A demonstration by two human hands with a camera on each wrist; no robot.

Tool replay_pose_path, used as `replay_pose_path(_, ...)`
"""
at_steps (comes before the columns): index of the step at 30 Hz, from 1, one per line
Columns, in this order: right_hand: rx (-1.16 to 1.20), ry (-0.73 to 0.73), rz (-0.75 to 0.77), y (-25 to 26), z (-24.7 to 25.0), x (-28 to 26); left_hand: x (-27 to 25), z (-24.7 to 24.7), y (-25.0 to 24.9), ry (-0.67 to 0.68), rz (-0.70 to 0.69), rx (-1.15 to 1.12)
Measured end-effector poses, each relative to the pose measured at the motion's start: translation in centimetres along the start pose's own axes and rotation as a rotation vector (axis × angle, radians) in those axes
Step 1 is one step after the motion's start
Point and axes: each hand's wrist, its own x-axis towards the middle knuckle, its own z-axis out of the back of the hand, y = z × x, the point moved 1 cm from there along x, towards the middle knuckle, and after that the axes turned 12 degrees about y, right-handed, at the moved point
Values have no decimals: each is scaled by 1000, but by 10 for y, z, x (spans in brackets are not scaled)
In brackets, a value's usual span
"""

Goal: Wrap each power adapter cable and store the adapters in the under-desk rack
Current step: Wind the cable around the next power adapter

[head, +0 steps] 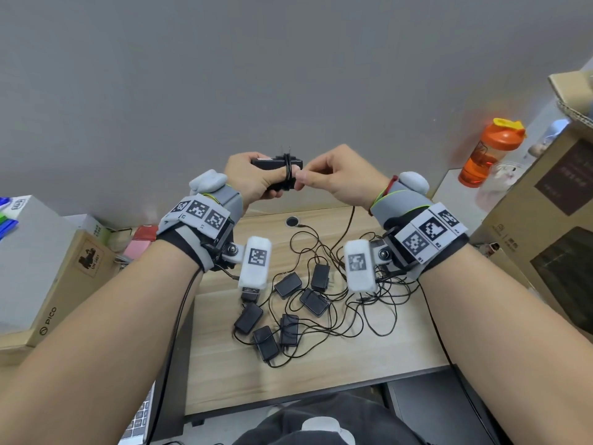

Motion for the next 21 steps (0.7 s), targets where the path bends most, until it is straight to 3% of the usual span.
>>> replay_pose_path(8, 72, -179, 9, -3, 25, 9, -4, -7, 3, 160, 29, 141)
replay_pose_path(15, 90, -227, 27, -14, 25, 18, -8, -14, -6, 255, 10, 167)
replay_pose_path(21, 128, -186, -15, -23, 15, 15, -8, -17, -11, 257, -36, 139)
